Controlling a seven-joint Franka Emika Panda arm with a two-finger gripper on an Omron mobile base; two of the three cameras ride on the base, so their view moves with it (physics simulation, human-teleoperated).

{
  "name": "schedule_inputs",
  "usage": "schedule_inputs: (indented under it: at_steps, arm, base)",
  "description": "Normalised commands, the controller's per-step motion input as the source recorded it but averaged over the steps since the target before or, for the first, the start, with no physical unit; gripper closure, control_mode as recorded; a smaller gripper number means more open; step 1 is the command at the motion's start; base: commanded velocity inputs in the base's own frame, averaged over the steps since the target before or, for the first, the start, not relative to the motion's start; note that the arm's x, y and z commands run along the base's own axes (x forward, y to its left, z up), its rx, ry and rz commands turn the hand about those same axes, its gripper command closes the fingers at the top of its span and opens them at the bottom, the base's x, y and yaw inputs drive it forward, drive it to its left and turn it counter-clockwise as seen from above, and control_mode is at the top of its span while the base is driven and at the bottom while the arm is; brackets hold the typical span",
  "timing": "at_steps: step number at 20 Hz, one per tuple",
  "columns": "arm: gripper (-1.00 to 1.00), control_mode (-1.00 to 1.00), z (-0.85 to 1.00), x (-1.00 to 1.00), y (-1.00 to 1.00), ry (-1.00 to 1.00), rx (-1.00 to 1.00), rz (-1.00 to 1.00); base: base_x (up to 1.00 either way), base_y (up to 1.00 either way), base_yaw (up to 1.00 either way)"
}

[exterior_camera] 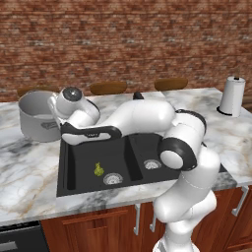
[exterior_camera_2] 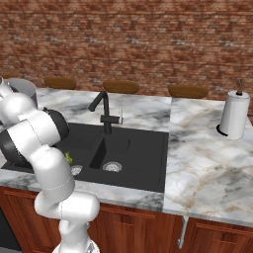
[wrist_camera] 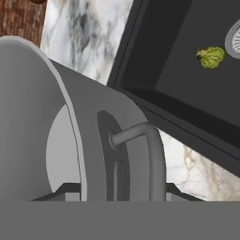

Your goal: Dump the broccoli from the pot into the sink. Then turn on the water and wash the broccoli. Then turn off the water and put the broccoli back in the pot.

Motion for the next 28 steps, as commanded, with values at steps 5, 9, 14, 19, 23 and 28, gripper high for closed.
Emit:
schedule_inputs:
  at_steps: [5,9,14,19,23,28]
  arm:
    - [1.0,-1.0,-0.13,-0.24,0.4,0.02,0.0,0.0]
    - [1.0,-1.0,-0.2,-0.18,0.39,0.04,0.0,0.0]
    - [1.0,-1.0,-0.32,-0.18,0.45,0.06,0.0,0.0]
    - [1.0,-1.0,-0.35,-0.18,0.47,0.05,-0.01,0.0]
    - [1.0,-1.0,-0.43,-0.13,0.48,0.0,-0.06,0.0]
    - [1.0,-1.0,-0.3,0.0,0.45,0.0,-0.06,0.0]
  base:
    - [0.0,0.0,0.0]
    - [0.0,0.0,0.0]
    - [0.0,0.0,0.0]
    - [0.0,0.0,0.0]
    - [0.0,0.0,0.0]
    - [0.0,0.0,0.0]
